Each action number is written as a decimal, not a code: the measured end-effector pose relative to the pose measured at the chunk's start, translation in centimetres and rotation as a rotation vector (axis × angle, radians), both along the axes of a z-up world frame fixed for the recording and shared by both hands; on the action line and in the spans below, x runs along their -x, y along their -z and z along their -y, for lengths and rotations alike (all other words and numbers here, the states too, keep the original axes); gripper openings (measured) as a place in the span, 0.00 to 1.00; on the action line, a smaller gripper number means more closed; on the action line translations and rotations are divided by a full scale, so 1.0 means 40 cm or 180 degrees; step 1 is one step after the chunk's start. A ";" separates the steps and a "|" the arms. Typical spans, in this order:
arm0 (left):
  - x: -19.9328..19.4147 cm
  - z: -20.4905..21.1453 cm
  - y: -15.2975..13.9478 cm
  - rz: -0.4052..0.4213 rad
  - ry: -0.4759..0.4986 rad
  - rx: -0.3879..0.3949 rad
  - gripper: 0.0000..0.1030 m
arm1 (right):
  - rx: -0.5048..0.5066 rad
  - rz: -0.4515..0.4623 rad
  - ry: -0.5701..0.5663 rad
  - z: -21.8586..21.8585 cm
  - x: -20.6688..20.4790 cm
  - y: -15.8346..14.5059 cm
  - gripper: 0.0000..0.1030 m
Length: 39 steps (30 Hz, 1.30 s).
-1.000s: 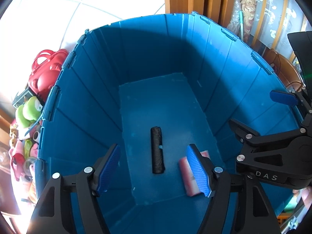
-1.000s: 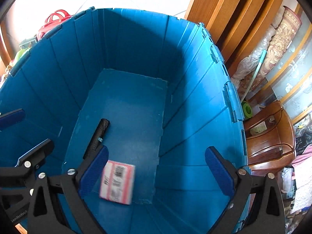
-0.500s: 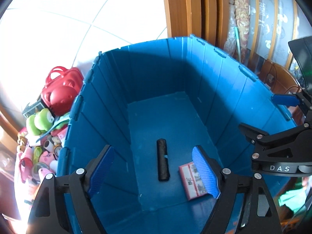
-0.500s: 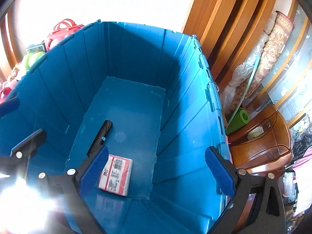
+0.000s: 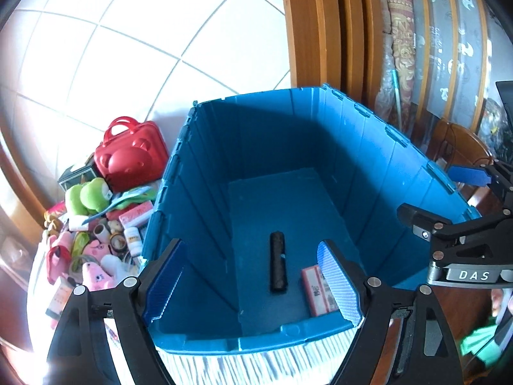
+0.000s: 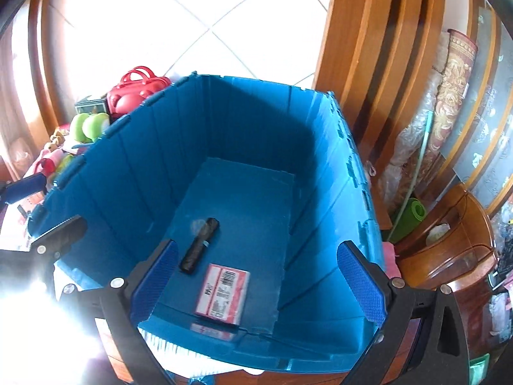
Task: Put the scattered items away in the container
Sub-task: 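Withdraw both tools from the crate back toward the pile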
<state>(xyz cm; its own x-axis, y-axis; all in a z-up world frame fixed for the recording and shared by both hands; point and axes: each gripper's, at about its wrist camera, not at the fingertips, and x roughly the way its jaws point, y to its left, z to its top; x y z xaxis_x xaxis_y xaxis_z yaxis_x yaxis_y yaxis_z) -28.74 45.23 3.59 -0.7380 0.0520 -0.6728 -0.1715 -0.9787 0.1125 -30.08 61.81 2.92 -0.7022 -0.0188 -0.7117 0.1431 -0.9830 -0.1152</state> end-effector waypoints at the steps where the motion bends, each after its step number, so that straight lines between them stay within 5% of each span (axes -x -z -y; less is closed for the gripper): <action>1: -0.008 0.014 -0.004 -0.0017 -0.0038 0.0002 0.82 | 0.0011 -0.0008 -0.0023 0.014 -0.003 -0.002 0.98; 9: -0.078 0.189 -0.044 -0.0157 -0.0227 -0.0097 0.82 | 0.0039 -0.0127 -0.0154 0.170 -0.048 -0.039 0.98; 17: -0.175 0.487 -0.040 -0.0231 -0.0476 -0.0153 0.82 | 0.0199 -0.0287 -0.0368 0.438 -0.126 -0.068 0.98; 27: -0.275 0.834 0.071 -0.0037 -0.0789 -0.0094 0.82 | 0.0414 -0.0092 -0.0680 0.779 -0.191 0.036 0.98; 39: -0.304 1.042 0.193 0.0229 -0.1176 -0.0336 0.82 | 0.0428 0.0184 -0.0970 0.975 -0.207 0.147 1.00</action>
<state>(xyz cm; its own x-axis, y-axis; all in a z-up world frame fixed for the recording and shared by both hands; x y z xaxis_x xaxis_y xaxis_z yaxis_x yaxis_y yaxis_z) -16.58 3.54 -4.13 -0.6710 -0.1368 -0.7288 0.1909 -0.9816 0.0085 -21.82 22.81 -2.94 -0.6085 -0.3181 -0.7270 0.4352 -0.8999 0.0295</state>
